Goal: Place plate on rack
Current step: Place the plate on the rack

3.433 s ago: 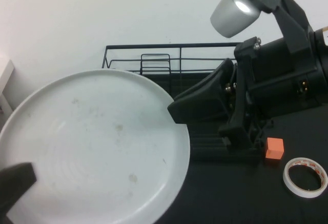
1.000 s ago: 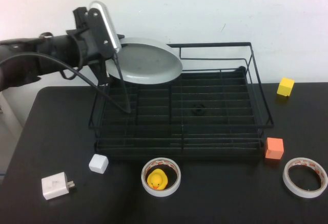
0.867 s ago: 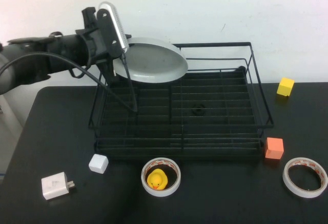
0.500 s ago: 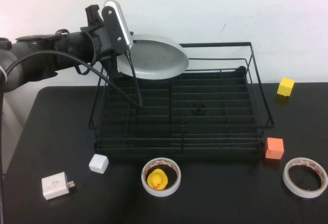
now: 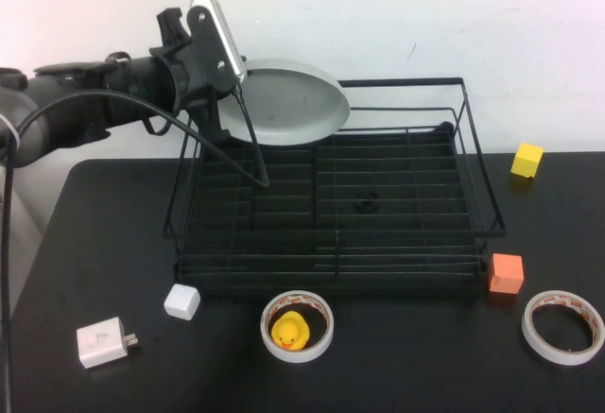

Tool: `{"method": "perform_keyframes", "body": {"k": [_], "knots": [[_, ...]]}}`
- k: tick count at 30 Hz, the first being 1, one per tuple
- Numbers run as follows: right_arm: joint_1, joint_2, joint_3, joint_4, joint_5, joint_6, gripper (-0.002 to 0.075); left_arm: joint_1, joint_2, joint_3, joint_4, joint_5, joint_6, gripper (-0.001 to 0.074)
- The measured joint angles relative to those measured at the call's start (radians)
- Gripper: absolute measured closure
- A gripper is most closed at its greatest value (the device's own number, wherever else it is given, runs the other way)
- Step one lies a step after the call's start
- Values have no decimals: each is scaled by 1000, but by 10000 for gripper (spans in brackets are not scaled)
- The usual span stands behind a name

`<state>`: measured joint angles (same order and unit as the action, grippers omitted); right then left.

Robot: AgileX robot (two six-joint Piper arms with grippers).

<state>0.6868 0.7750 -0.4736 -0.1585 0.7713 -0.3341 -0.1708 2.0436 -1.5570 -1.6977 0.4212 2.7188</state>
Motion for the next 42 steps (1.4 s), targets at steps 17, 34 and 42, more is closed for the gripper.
{"method": "perform_keyframes", "body": {"k": [17, 34, 42], "knots": [[0, 0, 0, -2, -4, 0, 728, 0, 52, 0, 0, 2, -148, 472], [0, 0, 0, -2, -6, 3, 728, 0, 25, 0, 0, 57, -263, 310], [0, 0, 0, -2, -23, 14, 728, 0, -123, 0, 0, -13, -425, 478]]}}
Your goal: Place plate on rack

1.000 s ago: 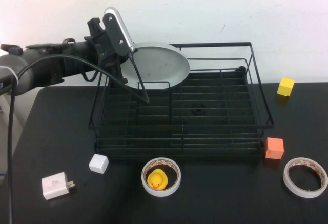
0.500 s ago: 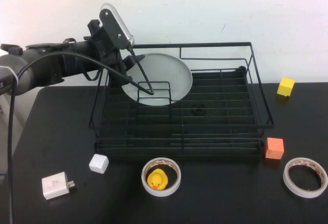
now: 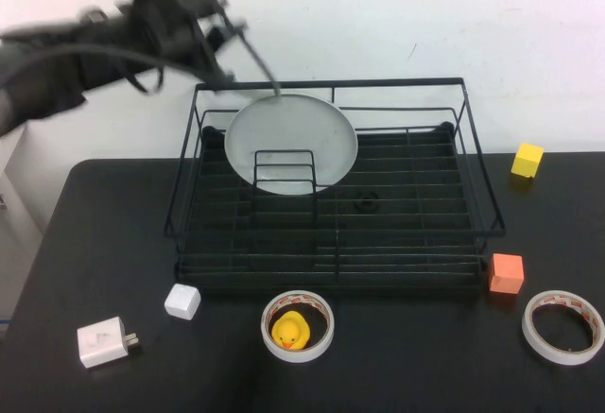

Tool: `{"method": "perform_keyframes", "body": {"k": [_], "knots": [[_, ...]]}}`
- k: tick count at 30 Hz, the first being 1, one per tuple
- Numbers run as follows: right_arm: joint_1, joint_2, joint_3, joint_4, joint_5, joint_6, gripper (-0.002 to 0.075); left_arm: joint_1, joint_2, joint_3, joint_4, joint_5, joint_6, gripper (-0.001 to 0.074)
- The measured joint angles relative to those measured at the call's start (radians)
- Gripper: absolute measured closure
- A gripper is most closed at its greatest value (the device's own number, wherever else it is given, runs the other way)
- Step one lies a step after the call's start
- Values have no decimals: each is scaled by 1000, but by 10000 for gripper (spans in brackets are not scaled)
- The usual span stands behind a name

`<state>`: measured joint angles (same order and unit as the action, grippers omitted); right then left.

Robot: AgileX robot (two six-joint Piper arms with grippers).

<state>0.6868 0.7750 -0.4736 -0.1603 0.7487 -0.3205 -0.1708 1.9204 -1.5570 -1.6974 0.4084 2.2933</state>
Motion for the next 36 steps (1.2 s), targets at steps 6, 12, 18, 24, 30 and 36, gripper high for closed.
{"method": "perform_keyframes", "body": {"k": [6, 12, 18, 24, 30, 36], "knots": [[0, 0, 0, 0, -6, 4, 728, 0, -143, 0, -7, -208, -308, 668], [0, 0, 0, 0, 8, 8, 728, 0, -279, 40, -23, -349, -436, 729], [0, 0, 0, 0, 8, 9, 728, 0, -460, 218, -30, -360, -523, 735], [0, 0, 0, 0, 6, 9, 728, 0, -656, 487, -30, -365, -579, 735], [0, 0, 2, 4, -16, 12, 728, 0, -805, 771, -30, -365, -587, 735], [0, 0, 2, 15, -22, 12, 728, 0, -955, 984, -30, -362, -587, 735]]}}
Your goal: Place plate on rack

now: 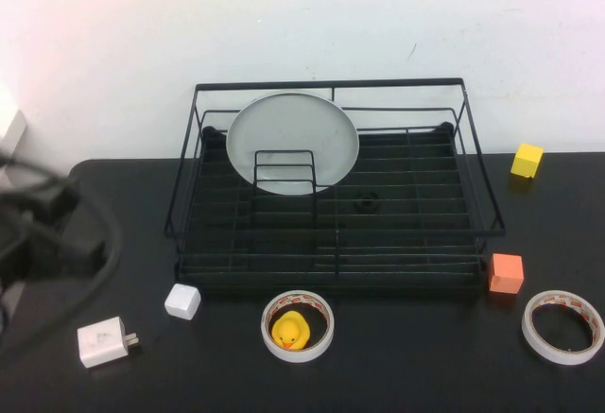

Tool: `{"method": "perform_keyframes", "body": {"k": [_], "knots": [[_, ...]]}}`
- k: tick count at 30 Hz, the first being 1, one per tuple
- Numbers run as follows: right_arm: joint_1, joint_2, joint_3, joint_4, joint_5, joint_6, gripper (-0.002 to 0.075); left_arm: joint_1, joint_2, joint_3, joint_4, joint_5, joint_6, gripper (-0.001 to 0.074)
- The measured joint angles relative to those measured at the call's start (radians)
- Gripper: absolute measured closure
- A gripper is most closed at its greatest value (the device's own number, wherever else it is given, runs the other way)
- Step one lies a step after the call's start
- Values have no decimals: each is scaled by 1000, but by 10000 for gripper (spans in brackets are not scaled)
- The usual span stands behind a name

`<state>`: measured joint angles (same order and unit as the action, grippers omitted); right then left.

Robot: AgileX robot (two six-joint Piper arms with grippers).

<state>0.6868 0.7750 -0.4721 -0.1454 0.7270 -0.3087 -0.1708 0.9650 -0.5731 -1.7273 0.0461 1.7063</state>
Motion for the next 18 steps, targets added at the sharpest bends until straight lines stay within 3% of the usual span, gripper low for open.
{"method": "perform_keyframes", "body": {"k": [18], "knots": [[0, 0, 0, 15, -9, 15, 728, 0, -580, 213, 1, 168, -111, 735]]}}
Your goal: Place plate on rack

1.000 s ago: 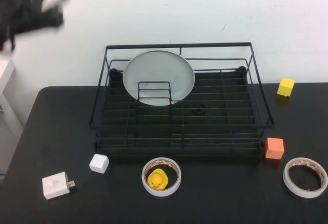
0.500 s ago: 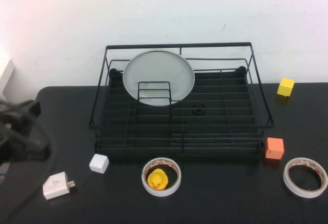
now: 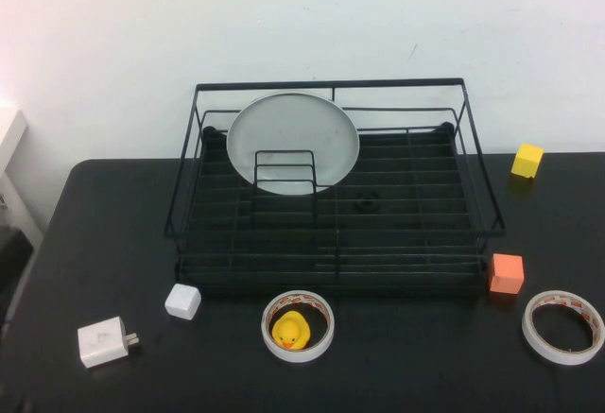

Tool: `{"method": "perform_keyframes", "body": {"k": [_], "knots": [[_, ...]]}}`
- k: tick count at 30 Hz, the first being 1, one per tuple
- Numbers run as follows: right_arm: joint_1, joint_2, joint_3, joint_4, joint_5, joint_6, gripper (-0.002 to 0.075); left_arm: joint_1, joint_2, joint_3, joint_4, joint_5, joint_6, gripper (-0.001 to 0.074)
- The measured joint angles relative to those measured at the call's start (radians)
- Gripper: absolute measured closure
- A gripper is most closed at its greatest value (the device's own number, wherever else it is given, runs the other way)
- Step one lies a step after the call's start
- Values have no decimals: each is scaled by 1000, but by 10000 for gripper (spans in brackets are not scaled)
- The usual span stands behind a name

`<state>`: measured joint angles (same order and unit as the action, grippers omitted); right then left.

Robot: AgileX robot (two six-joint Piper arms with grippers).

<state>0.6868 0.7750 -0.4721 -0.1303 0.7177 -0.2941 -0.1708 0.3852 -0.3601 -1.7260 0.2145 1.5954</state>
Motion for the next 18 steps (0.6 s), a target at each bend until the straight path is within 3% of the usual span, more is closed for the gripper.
{"method": "perform_keyframes", "body": {"k": [8, 18], "knots": [[0, 0, 0, 6, 1, 11, 728, 0, -120, 0, 21, 304, -22, 735], [0, 0, 0, 6, 1, 11, 728, 0, -125, 0, 29, 343, -22, 735]]}}
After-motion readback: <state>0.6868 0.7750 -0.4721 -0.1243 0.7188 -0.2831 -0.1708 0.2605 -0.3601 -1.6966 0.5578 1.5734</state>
